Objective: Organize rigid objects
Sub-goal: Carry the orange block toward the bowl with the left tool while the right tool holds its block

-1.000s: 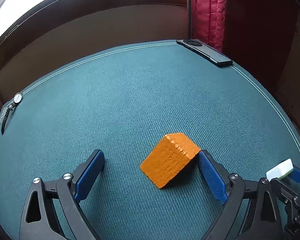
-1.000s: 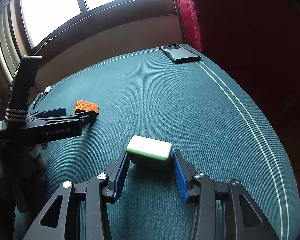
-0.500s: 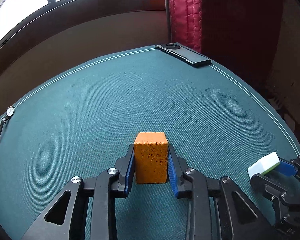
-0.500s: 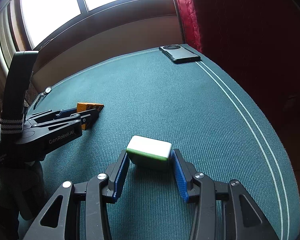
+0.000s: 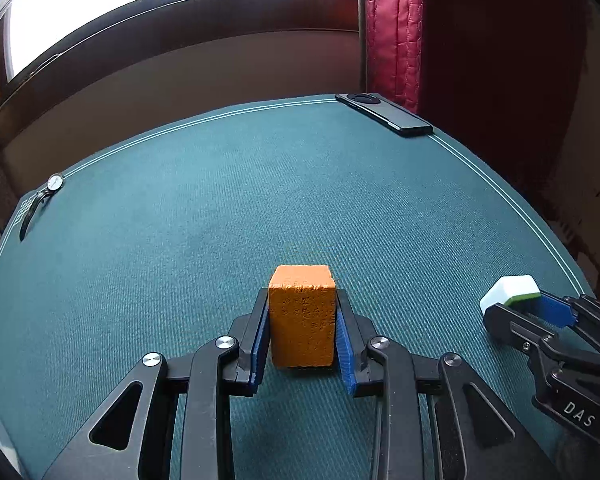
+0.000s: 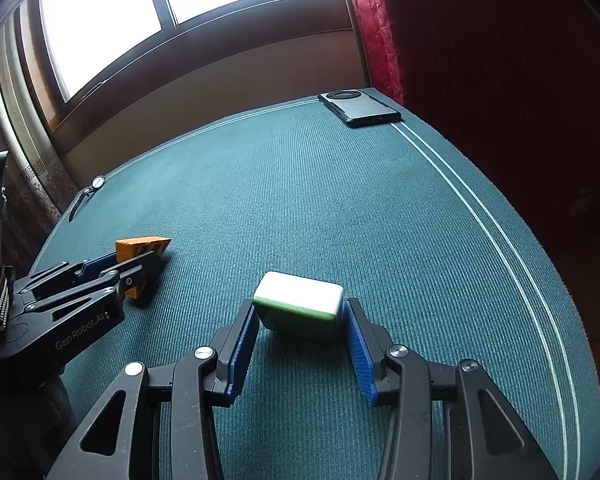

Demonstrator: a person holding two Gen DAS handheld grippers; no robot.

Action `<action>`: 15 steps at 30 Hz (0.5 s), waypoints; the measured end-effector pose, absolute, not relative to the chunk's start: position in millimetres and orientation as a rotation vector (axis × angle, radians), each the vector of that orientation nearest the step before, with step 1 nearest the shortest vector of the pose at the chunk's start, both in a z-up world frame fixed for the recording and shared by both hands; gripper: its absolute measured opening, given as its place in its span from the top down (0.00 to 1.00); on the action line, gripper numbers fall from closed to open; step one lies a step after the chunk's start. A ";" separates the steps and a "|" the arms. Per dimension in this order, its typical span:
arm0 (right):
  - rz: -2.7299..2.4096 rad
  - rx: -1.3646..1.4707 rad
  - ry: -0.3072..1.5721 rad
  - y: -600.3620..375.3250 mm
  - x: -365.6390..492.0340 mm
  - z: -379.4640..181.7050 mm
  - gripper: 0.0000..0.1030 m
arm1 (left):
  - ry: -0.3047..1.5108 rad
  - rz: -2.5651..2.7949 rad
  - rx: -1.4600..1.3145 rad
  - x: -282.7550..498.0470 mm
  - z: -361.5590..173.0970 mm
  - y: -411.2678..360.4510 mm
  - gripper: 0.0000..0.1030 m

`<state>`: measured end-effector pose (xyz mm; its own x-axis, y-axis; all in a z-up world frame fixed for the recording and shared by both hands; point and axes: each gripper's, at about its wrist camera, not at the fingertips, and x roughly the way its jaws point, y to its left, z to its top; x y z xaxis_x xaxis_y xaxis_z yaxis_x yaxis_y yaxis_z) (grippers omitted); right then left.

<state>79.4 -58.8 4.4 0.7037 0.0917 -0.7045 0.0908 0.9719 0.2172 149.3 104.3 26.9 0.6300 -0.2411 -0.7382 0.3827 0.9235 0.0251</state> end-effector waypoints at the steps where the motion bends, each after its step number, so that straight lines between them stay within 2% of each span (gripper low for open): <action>1: 0.000 0.244 0.792 -58.6 79.3 4.4 0.54 | 0.808 -0.347 0.182 145.6 29.1 106.9 0.70; 15: 0.002 0.245 0.793 -60.9 80.2 5.5 0.54 | 0.754 -0.253 0.137 97.8 42.4 146.5 0.70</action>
<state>80.2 -60.9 5.5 0.7036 0.0932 -0.7045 0.0899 0.9717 0.2183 97.8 146.5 42.4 0.7005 -0.1777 -0.6912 0.2758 0.9607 0.0326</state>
